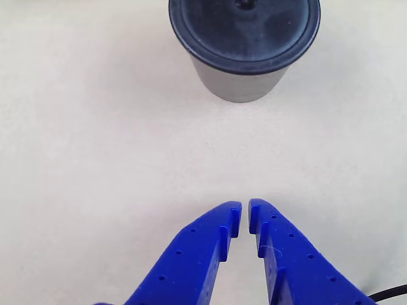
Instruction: Place the black cylinder in the wooden box then return to rest.
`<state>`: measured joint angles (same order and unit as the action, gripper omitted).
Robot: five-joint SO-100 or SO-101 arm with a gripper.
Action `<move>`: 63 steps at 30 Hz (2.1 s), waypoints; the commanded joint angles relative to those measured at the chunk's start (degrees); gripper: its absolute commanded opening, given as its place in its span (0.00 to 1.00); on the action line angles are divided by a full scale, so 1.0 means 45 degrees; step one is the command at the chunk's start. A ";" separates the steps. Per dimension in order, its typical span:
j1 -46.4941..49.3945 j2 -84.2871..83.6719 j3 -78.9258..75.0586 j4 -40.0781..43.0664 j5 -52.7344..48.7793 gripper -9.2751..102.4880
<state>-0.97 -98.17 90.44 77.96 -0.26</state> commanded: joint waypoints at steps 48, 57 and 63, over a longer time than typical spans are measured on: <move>0.1719 1.0117 -0.8086 -0.3320 0.2773 0.35; 0.1621 1.0410 -0.8027 -0.3672 0.2891 0.36; 0.1719 1.0645 -0.8027 -0.3867 0.3105 0.37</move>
<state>6.33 -50.36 59.77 61.96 12.74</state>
